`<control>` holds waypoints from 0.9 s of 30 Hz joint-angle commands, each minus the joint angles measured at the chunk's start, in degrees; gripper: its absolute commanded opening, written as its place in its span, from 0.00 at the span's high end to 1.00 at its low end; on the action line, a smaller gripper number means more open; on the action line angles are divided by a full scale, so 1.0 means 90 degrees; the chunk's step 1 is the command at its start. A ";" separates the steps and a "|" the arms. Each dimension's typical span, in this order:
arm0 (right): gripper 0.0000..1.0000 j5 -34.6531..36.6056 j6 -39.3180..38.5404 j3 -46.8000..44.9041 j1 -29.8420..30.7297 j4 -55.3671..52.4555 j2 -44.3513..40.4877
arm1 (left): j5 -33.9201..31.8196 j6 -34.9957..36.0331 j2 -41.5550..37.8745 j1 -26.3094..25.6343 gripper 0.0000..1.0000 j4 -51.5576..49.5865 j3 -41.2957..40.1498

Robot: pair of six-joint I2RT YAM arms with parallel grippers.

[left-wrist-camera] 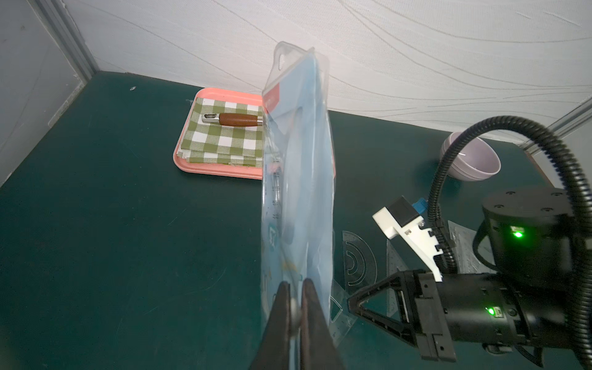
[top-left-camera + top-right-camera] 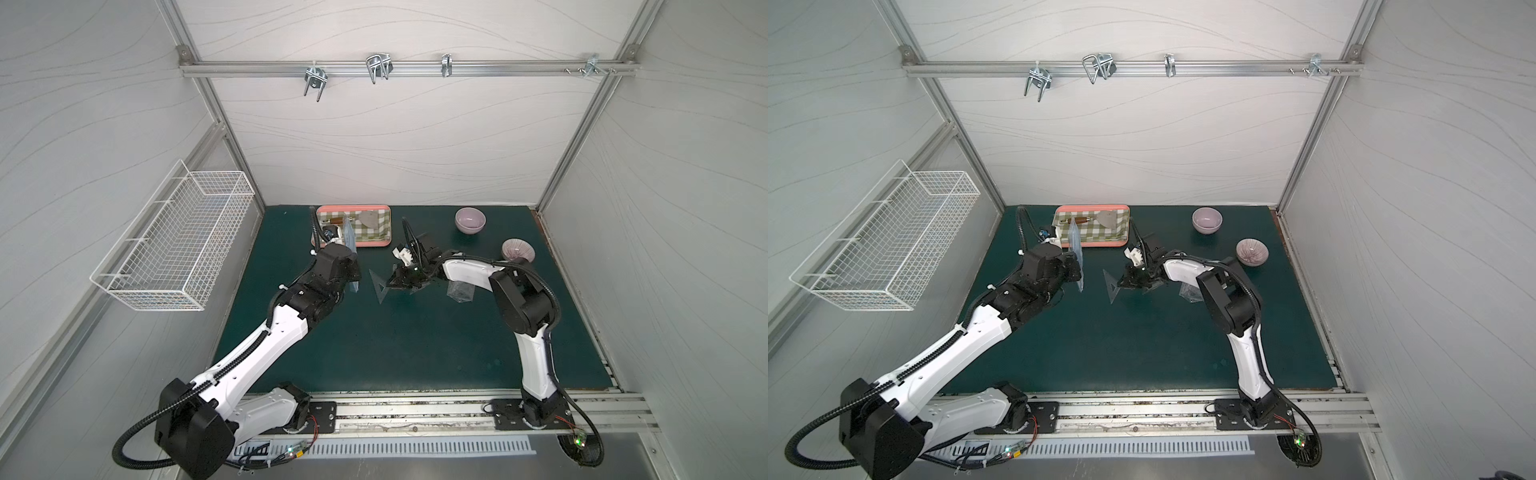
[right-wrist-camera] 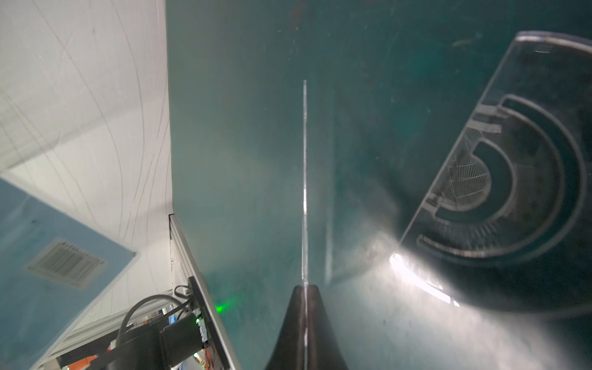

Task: Open the ruler set and take out the ruler
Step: Place the ruler at the center of the board.

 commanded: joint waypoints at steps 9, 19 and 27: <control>0.78 0.0170 -0.0139 0.0292 0.0111 -0.0442 0.0155 | 0.0164 -0.0204 0.0117 0.0051 1.00 0.0234 0.0031; 0.75 0.0750 -0.0836 0.0229 0.0102 -0.1488 -0.0920 | 0.0431 -0.0234 0.0103 0.0074 1.00 0.0386 -0.0040; 0.82 0.0345 -0.0673 0.0115 0.0151 -0.1085 -0.1990 | 0.1259 -0.0223 -0.0025 0.0106 1.00 0.0872 -0.0221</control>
